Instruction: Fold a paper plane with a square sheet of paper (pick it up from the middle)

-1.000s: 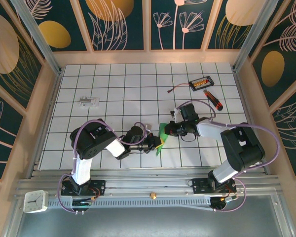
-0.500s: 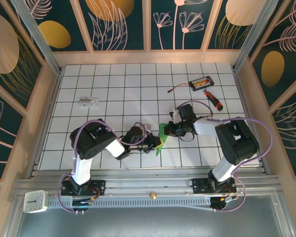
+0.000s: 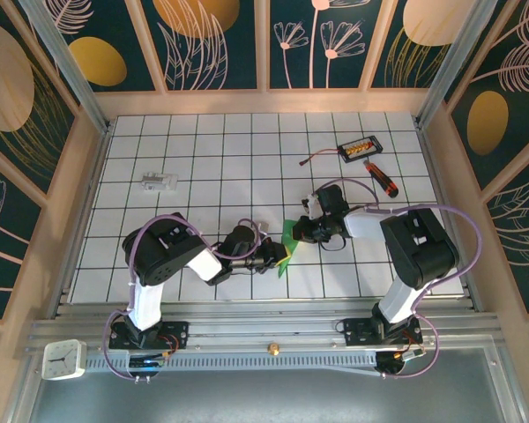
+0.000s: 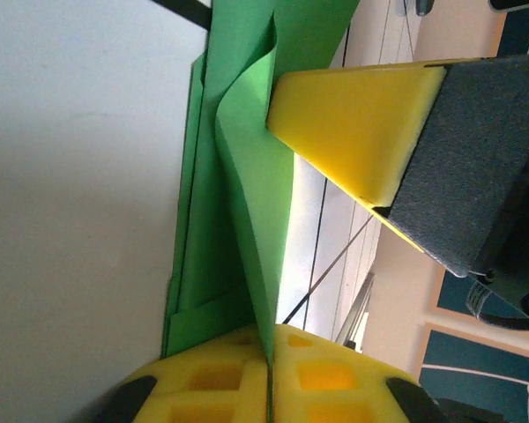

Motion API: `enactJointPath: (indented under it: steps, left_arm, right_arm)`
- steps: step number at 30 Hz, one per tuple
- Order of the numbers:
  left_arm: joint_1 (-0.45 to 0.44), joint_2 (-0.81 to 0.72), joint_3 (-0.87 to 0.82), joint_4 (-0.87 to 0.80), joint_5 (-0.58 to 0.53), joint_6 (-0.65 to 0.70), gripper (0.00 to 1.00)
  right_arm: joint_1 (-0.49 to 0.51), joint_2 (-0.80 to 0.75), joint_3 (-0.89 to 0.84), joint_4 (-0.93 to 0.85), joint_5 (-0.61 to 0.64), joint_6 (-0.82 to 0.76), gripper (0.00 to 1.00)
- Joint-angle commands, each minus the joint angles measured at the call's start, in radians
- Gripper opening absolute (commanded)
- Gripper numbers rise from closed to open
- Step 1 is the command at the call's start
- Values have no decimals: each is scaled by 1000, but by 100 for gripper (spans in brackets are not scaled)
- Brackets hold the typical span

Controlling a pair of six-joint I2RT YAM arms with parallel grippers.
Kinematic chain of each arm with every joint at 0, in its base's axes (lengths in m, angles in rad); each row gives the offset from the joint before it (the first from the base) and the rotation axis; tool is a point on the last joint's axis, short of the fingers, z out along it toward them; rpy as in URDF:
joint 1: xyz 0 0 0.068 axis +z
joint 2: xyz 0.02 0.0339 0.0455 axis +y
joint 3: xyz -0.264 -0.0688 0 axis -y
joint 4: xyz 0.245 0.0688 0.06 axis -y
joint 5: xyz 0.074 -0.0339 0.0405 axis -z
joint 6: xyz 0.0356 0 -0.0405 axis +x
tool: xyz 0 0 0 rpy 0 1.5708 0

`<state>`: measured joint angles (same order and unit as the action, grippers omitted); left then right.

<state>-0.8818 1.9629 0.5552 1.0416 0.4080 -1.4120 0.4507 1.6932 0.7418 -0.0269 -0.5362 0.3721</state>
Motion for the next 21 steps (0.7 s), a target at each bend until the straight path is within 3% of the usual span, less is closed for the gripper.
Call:
enactJointPath:
  steps: [1,12,15,21]
  left_arm:
    - [6,-28,-18,-73,-23,8,15]
    - [7,-218,-46,-291,-102,120,39]
    - [6,-300,-22,-399,-138,195,40]
    - [-7,-336,60,-514,-141,300,31]
  right_arm:
    - [-12,39,21,-45,90,-18,2]
    - [-13,60,33,-76,111,-17,0]
    - [-12,59,36,-79,110,-19,0]
    - [-12,62,36,-76,107,-19,0]
